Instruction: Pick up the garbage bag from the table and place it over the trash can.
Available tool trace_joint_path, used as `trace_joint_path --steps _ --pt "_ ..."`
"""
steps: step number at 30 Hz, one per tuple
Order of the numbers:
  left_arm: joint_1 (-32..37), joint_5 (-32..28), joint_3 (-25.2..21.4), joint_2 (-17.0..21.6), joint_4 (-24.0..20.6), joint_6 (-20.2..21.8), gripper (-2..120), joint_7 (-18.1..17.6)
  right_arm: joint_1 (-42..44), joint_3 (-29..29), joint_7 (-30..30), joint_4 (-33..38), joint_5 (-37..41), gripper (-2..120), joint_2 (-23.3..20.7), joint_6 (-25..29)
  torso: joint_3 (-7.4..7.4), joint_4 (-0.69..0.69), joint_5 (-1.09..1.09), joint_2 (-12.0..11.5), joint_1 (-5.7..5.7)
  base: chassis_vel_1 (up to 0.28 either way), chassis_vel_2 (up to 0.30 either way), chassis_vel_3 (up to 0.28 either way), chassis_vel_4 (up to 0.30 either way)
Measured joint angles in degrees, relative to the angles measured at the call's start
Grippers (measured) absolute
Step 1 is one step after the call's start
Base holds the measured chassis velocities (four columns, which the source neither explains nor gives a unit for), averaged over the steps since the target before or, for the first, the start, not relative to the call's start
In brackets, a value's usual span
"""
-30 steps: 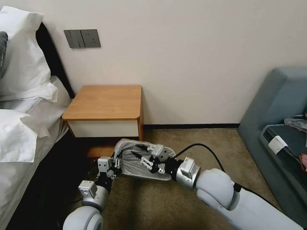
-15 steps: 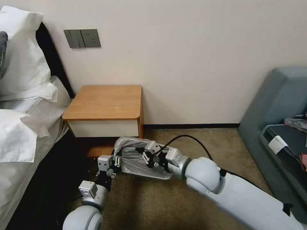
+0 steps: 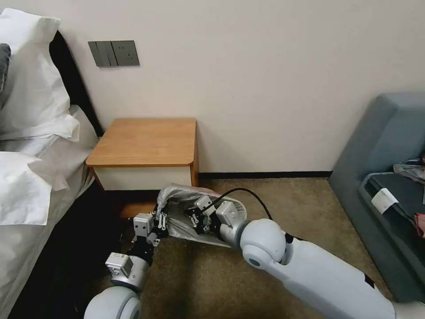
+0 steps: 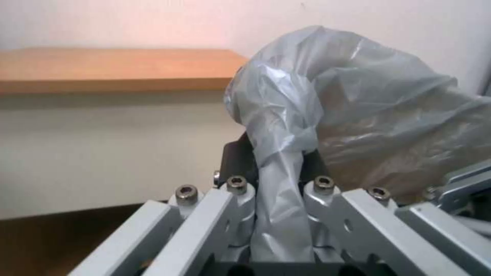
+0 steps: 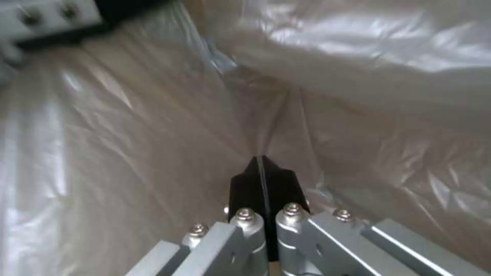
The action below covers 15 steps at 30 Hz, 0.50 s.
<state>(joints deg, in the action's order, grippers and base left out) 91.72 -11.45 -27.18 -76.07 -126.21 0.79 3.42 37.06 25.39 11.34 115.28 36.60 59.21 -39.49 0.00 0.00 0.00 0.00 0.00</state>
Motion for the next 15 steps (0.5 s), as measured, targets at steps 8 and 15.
trace_joint_path --steps 8,15 --pt "0.1 0.8 -0.4 1.1 -0.9 1.7 5 1.8 -2.3 4.7 0.5 -1.5 -7.6 0 0.4 -0.8 0.00 0.00 -0.01 0.0 0.00 0.000 0.000 0.000 0.000" --pt "0.2 3.2 -0.8 1.8 -1.3 1.5 5 3.7 -4.7 8.2 0.8 -2.3 -8.7 0 -0.2 -2.5 0.00 0.00 -0.01 0.0 0.00 0.000 0.000 0.000 0.000"
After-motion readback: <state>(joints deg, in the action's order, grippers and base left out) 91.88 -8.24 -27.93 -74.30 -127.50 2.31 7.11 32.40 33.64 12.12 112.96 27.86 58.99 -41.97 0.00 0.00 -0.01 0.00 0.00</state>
